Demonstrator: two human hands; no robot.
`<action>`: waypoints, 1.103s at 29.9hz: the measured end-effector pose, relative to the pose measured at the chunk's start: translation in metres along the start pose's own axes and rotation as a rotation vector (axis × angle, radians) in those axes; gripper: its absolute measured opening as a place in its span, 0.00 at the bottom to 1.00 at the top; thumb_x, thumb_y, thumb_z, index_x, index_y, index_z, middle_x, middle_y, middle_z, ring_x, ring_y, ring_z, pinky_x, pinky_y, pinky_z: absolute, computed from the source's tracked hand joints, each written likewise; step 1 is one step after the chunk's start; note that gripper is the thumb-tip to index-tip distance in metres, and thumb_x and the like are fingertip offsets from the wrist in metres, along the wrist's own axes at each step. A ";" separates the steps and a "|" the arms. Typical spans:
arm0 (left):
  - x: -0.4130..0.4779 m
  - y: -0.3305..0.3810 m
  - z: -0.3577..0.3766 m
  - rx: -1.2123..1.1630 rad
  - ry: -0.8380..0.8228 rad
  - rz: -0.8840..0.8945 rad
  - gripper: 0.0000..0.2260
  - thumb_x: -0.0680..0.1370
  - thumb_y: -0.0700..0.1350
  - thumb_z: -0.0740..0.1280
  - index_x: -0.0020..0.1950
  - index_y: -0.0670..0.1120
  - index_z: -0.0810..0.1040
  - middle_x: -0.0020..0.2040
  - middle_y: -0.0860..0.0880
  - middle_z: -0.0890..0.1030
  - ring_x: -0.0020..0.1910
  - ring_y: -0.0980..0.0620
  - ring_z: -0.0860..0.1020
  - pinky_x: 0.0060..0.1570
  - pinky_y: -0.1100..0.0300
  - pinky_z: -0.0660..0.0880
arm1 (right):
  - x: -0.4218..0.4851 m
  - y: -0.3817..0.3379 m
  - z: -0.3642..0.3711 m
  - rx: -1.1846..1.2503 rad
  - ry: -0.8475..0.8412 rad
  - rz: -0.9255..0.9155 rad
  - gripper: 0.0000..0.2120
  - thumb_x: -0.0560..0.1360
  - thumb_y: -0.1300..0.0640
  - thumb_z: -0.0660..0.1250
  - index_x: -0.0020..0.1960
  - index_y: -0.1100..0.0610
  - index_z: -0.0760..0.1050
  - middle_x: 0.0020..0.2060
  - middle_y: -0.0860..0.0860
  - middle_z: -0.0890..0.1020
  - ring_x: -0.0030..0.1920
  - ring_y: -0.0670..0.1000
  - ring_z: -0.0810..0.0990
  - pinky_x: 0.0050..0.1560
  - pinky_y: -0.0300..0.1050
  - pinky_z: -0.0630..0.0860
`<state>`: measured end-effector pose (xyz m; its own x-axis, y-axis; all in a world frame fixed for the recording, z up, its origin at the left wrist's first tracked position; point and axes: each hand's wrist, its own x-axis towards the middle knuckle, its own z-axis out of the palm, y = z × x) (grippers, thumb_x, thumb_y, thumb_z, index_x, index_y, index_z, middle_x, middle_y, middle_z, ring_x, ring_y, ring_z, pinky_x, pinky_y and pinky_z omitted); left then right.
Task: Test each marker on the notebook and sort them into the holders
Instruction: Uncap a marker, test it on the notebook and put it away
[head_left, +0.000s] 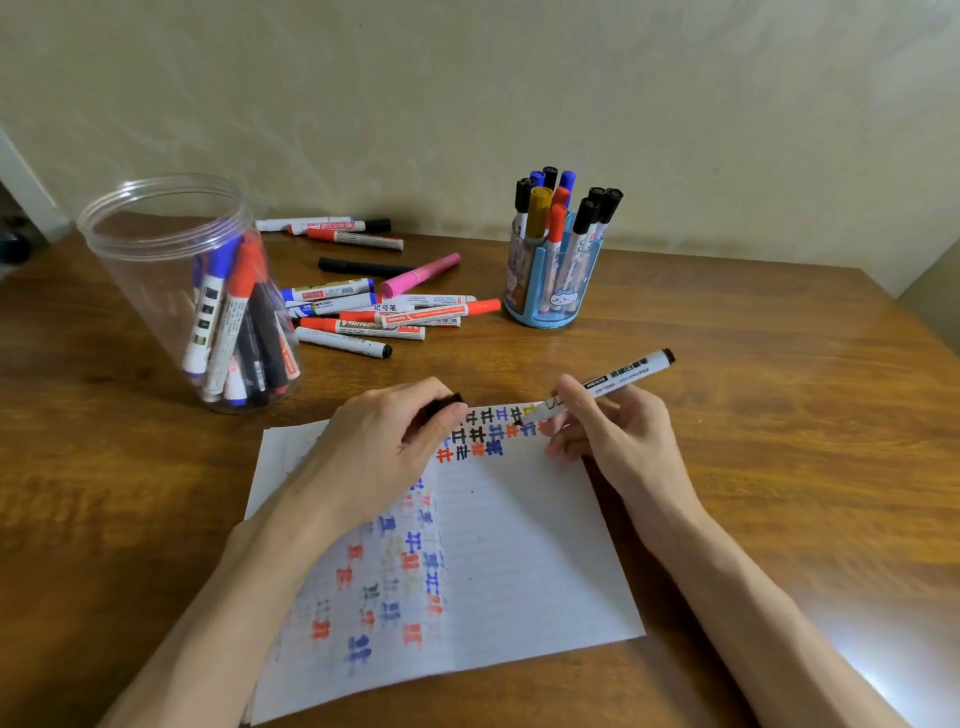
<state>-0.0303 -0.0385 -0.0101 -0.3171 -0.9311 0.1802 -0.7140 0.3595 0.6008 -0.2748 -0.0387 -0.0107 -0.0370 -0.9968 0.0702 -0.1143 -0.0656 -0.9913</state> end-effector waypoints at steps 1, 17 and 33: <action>0.000 0.002 0.001 0.027 0.008 0.003 0.11 0.83 0.60 0.58 0.54 0.57 0.76 0.45 0.58 0.82 0.45 0.58 0.80 0.42 0.52 0.80 | 0.000 0.000 0.001 -0.002 0.006 -0.003 0.15 0.81 0.49 0.71 0.49 0.63 0.81 0.38 0.57 0.87 0.37 0.57 0.86 0.41 0.51 0.83; 0.002 0.002 0.007 0.132 0.037 0.005 0.14 0.83 0.61 0.55 0.54 0.55 0.76 0.46 0.58 0.80 0.46 0.59 0.78 0.43 0.52 0.80 | 0.002 0.010 0.017 -0.303 0.040 -0.159 0.06 0.78 0.57 0.74 0.42 0.52 0.82 0.37 0.42 0.87 0.34 0.47 0.85 0.33 0.40 0.79; 0.002 0.000 0.008 0.143 0.047 0.001 0.13 0.83 0.61 0.56 0.54 0.55 0.75 0.44 0.58 0.79 0.44 0.59 0.77 0.43 0.53 0.79 | 0.001 0.013 0.021 -0.407 0.047 -0.209 0.08 0.77 0.55 0.74 0.41 0.55 0.80 0.33 0.41 0.84 0.31 0.42 0.79 0.30 0.33 0.72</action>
<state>-0.0358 -0.0396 -0.0159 -0.2906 -0.9316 0.2184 -0.7966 0.3620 0.4841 -0.2556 -0.0417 -0.0258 -0.0161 -0.9605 0.2779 -0.5041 -0.2323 -0.8318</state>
